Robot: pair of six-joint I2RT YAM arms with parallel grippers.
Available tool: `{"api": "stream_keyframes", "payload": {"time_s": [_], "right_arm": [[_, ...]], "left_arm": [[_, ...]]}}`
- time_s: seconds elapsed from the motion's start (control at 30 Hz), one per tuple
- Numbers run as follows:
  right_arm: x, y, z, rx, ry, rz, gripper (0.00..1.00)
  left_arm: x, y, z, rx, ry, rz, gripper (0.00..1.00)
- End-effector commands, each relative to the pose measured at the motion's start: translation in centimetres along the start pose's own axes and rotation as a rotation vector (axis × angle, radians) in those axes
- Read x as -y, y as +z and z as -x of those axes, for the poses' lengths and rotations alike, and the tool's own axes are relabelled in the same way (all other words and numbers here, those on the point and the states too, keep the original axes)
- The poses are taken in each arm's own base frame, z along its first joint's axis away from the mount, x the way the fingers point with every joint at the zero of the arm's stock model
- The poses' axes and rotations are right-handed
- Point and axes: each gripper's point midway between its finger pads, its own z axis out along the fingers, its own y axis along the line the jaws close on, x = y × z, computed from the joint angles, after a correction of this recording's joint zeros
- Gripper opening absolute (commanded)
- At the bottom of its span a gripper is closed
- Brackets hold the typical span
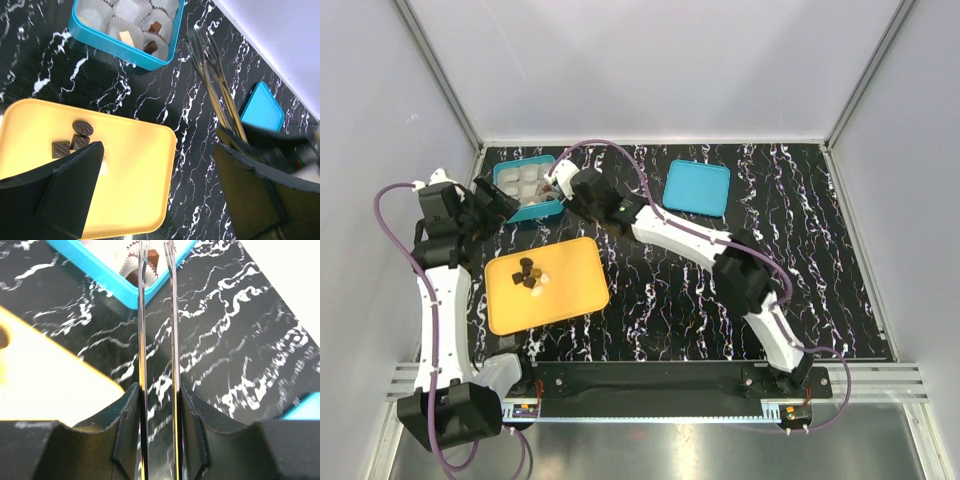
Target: Pack the chocolate
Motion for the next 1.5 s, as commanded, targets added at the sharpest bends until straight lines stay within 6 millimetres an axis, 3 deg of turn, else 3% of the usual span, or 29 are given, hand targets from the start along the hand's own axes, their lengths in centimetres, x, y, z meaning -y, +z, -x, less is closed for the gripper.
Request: {"api": "stream_keyframes", "payload": {"time_s": [0.0,0.03,0.07,0.1,0.13,0.17,0.3,0.37,0.6,0.87,1.47], "right_arm": [[-0.7,-6.3,6.8,0.182,0.021,-0.016,0.41],[-1.6,-7.5,5.9,0.167,0.02,0.0,0.41],[-3.4,-8.4,5.8,0.171,0.019,0.032,0.41],[-4.0,-9.9,6.2,0.188,0.028,0.042,0.41],[-5.4,-10.0,4.0,0.146,0.014,0.062,0.41],[-7.1,-10.8,3.8,0.153,0.018,0.086,0.41],[-9.9,-12.9,0.8,0.098,0.05,0.15,0.43],[-11.0,-13.7,0.2,0.085,0.089,0.195,0.43],[-13.5,-13.7,-3.4,0.004,0.045,0.299,0.46],[-14.6,-13.3,-4.3,-0.022,-0.022,0.358,0.49],[-16.0,-9.0,-6.8,-0.116,-0.084,0.339,0.5]], "left_arm": [[1.0,-1.6,2.8,0.091,0.045,0.001,0.99],[1.0,-1.6,3.2,0.101,0.052,0.008,0.99],[0.9,-1.7,3.2,0.098,0.057,0.015,0.99],[0.8,-1.7,3.3,0.097,0.056,0.019,0.99],[0.8,-1.4,3.2,0.086,0.054,0.021,0.99],[0.9,-1.4,3.1,0.078,0.053,0.014,0.99],[1.3,-0.8,2.3,0.034,0.042,-0.014,0.99],[1.0,-0.5,2.0,0.024,0.04,-0.008,0.99],[0.4,-0.3,1.6,0.02,0.039,0.009,0.99],[0.1,0.0,1.2,0.012,0.035,0.01,0.99],[0.1,0.3,1.6,0.02,0.048,0.014,0.99]]}}
